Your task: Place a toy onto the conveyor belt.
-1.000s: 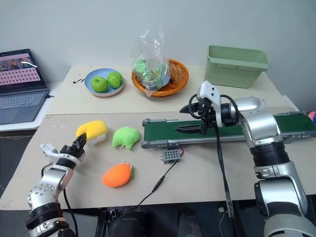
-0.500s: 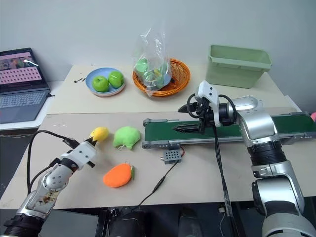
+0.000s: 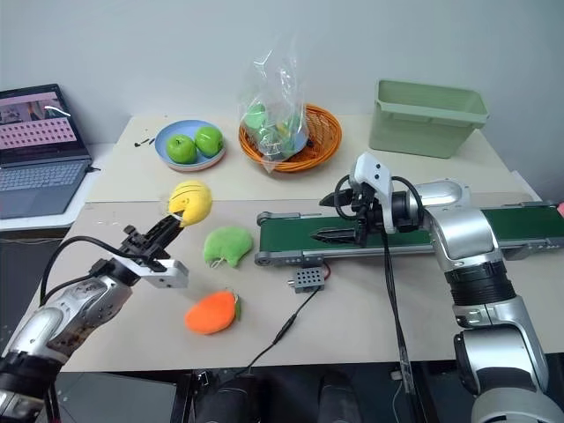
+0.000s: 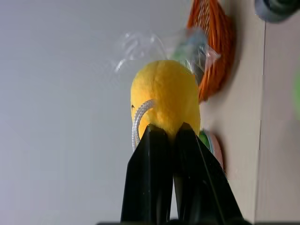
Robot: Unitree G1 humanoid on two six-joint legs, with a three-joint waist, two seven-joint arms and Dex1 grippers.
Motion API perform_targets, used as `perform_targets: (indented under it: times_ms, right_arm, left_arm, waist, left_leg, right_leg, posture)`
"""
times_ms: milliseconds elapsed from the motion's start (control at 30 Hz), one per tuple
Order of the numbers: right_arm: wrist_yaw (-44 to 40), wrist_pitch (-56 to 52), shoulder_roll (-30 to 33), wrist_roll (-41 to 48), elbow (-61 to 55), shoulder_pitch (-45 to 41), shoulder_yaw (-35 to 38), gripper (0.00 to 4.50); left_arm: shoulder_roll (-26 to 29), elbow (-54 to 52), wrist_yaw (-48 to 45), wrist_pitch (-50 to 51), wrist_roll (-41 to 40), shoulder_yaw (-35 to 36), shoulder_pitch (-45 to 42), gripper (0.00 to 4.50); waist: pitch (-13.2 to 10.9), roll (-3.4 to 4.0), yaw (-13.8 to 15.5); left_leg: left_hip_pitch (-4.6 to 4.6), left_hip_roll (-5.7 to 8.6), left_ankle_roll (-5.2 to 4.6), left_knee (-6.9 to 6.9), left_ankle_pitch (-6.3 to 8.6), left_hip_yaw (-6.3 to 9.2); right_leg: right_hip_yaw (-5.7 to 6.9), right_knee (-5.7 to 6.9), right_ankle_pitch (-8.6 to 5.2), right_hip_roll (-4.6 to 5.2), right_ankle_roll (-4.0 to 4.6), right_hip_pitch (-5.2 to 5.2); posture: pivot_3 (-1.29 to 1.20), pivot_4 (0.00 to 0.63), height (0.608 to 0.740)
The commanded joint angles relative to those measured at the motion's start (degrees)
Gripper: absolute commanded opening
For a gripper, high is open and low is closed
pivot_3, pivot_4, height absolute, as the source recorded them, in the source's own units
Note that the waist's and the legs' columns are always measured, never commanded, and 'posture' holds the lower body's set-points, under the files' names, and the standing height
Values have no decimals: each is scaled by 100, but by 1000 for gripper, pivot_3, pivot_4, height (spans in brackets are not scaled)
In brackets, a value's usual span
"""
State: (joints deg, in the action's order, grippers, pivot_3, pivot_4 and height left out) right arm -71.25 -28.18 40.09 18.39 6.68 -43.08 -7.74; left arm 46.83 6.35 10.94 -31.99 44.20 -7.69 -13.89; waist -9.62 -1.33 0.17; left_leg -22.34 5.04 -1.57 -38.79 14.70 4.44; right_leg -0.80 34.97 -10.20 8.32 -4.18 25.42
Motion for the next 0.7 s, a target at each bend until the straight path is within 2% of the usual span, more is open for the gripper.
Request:
perform_targets:
  times_ms: [33,133,367,533,700]
  right_arm:
    - [72,-73,108,134,-292,41,262,4500]
    - [150,-151,166,188,-432,136,331,4500]
    - [338,-364,296,286,-796,412,533,4500]
    - [524,-551,390,373,-1070,635,715,4500]
    - [684,-650,486,456,-1268,817,832,4500]
  left_arm:
    - [-53,477,-105,-583,46,-347,-668,18]
    - [-267,1360,-133,-1065,288,-867,-1516,18]
    - [-969,2788,195,-1702,781,-1708,-2825,18]
    - [-1456,3593,535,-1793,1140,-2194,-3434,18]
    - [-1672,3957,643,-1963,1246,-2505,-3716,18]
  waist:
    - [0,0,-11]
    - [0,0,8]
    - [0,-2,10]
    - [-1,-4,6]
    - [-2,-5,-7]
  left_leg:
    - [1,0,0,0,0,-1]
    - [2,2,1,-5,-1,0]
    - [-3,12,-6,-11,2,0]
    - [-6,16,-7,-18,2,-2]
    - [-5,16,-9,-20,3,-2]
  right_leg:
    - [-1,0,0,0,0,0]
    - [2,2,0,0,0,-5]
    - [4,2,3,0,-5,-11]
    - [4,2,5,-1,-10,-14]
    - [4,2,6,-1,-12,-15]
  posture:
    - [0,150,740]
    - [0,150,740]
    - [0,150,740]
    - [0,150,740]
    - [0,150,740]
